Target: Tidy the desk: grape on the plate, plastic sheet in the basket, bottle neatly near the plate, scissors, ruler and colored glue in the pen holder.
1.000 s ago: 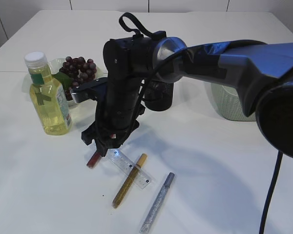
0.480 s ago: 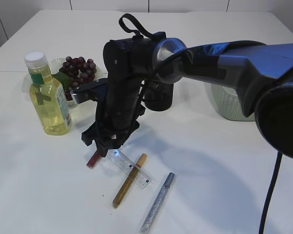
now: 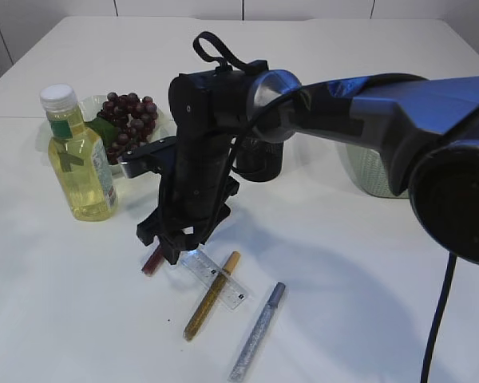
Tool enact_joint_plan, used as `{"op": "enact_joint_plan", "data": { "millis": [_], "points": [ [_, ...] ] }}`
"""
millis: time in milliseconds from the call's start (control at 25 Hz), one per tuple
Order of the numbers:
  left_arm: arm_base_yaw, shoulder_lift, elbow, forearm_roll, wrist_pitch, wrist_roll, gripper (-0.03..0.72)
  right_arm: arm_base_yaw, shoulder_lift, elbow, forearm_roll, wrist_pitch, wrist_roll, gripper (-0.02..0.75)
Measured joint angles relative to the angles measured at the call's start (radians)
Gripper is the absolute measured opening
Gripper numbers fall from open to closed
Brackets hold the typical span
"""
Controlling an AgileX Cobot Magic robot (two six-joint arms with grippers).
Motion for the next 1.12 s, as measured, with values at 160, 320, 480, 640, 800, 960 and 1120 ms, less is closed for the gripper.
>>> {"op": "enact_joint_plan", "data": {
  "millis": [160,320,480,640,800,960,1120],
  "points": [
    [0.000,0.000,0.000,-0.002,0.000,0.000,0.349,0.000,0.001,0.000,-0.013,0.000,0.000,0.473],
    [0.000,0.000,0.000,-0.002,0.000,0.000,0.349,0.000,0.005,0.000,-0.018,0.000,0.004,0.473],
    [0.000,0.000,0.000,-0.002,0.000,0.000,0.349,0.000,0.015,0.000,-0.021,0.002,0.006,0.473],
    [0.000,0.000,0.000,-0.002,0.000,0.000,0.349,0.000,0.019,0.000,-0.021,0.006,0.008,0.473],
    [0.000,0.000,0.000,-0.002,0.000,0.000,0.349,0.000,0.032,0.000,-0.021,0.008,0.011,0.473],
    [0.000,0.000,0.000,-0.002,0.000,0.000,0.349,0.000,0.034,0.000,-0.021,0.010,0.012,0.473],
    [0.000,0.000,0.000,-0.002,0.000,0.000,0.349,0.000,0.034,0.000,-0.023,0.021,0.012,0.473]
  ]
}}
